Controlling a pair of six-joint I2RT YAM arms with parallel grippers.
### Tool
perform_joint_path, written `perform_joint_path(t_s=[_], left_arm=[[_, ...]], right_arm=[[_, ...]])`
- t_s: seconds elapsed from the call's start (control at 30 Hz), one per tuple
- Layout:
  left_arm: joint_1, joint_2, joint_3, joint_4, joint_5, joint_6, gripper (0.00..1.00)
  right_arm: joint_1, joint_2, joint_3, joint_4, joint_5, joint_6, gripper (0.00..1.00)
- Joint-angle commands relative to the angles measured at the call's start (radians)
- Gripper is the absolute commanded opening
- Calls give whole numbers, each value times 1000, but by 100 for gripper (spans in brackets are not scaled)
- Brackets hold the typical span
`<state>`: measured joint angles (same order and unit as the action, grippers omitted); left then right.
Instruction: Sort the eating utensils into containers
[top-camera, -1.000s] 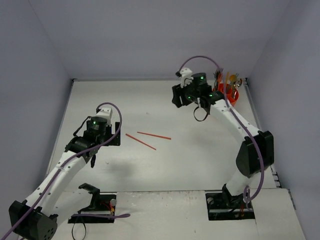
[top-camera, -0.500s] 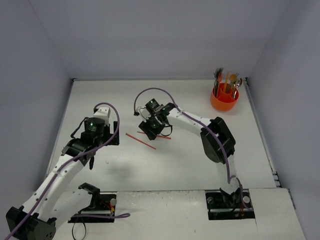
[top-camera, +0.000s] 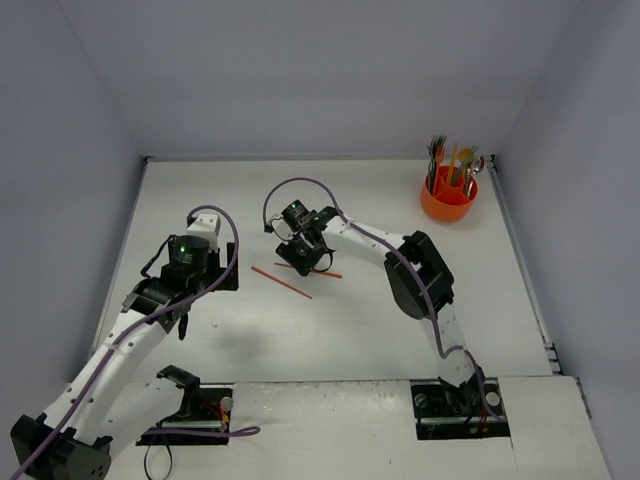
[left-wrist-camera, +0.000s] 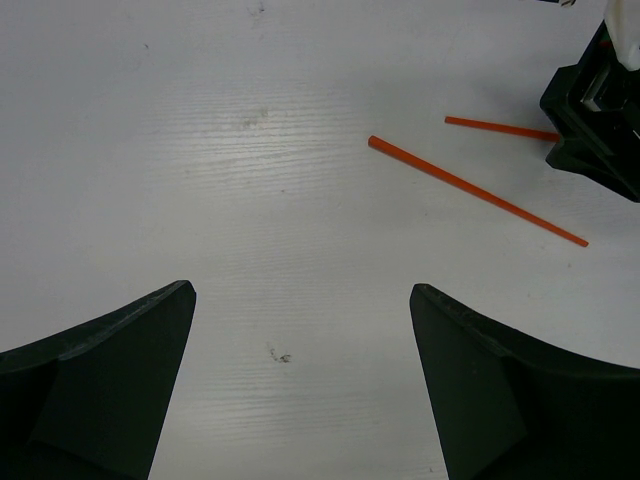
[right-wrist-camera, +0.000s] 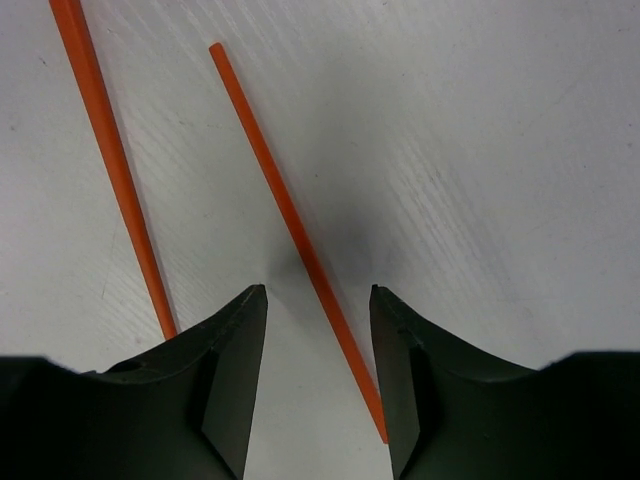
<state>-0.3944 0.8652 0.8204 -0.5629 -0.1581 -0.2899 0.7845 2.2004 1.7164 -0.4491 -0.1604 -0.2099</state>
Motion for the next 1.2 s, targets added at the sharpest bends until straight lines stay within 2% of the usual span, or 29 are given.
perform_joint_path(t_s=[0.0,0.17,0.37,0.4,0.5,0.63,0.77,0.9,1.03,1.17], left_arm=[[-6,-12,33,37,-17,12,87],[-6,-3,36,38,-16,15,87],[-7,2,37,40,-12,14,87],[-8,4,37,41,-12,14,87],[-6,11,37,40,-9,12,87],[-6,18,39,40,-8,12,87],[-6,22,39,40,-8,12,87],[-7,26,40,40,-11,12,87],[-6,31,40,40,-9,12,87],[-6,41,39,40,-7,13,87]], right_arm=[[2,11,43,-32,4,6,38],[13,29,25,-59,7,11,27],[12,37,14,-149,74,53,1],[7,32,7,-157,95,57,0],[-27,-12,-17,-158,107,79,0],[-145,-83,-3,-154,52,97,0],[-240,-161,61,-149,24,86,0],[-388,-240,172,-114,-9,83,0],[-525,-319,234,-17,4,87,0],[-681,-400,190,201,25,125,0]])
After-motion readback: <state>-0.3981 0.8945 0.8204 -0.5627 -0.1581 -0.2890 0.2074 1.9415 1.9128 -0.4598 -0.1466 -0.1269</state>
